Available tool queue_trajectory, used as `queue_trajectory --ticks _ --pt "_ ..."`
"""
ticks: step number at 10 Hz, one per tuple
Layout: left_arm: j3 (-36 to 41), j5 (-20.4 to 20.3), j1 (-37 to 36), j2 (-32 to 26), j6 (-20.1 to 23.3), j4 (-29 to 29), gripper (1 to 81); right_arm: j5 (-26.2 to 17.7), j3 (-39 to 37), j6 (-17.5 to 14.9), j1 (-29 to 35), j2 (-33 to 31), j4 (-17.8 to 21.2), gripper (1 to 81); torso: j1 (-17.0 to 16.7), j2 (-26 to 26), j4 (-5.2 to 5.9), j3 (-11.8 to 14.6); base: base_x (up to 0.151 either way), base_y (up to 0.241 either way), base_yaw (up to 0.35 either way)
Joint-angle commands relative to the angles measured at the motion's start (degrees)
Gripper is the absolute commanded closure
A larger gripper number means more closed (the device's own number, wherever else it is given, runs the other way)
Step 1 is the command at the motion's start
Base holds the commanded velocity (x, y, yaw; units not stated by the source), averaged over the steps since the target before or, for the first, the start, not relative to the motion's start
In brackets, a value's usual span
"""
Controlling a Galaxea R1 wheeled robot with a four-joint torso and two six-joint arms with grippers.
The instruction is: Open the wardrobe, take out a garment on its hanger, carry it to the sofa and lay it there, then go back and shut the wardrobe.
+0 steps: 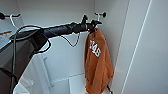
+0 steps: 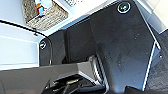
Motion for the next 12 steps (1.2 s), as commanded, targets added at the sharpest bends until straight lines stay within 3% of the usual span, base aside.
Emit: queue_trajectory --ticks 1,5,9,12 --pt "-6.46 -0.40 -9.92 2.56 0.27 0.82 1.0 -2.48 0.65 0.09 1.57 0.29 -0.14 1.0 0.00 0.00 0.00 -0.02 0.000 0.000 0.000" --pt "-10.27 -0.58 -10.36 7.76 0.28 2.68 1.0 -2.48 0.39 -0.44 1.47 1.44 -0.40 1.0 0.00 0.00 0.00 -0.02 0.000 0.000 0.000" --pt "-7.29 -0.92 -10.80 6.71 0.19 2.68 1.0 -2.48 0.04 -0.53 1.56 2.05 -0.31 1.0 0.00 0.00 0.00 -0.02 0.000 0.000 0.000" --pt "-5.45 -6.27 -11.06 6.54 0.19 3.47 1.0 -2.48 -0.14 -0.53 1.29 2.05 -0.22 1.0 0.00 0.00 0.00 -0.02 0.000 0.000 0.000"
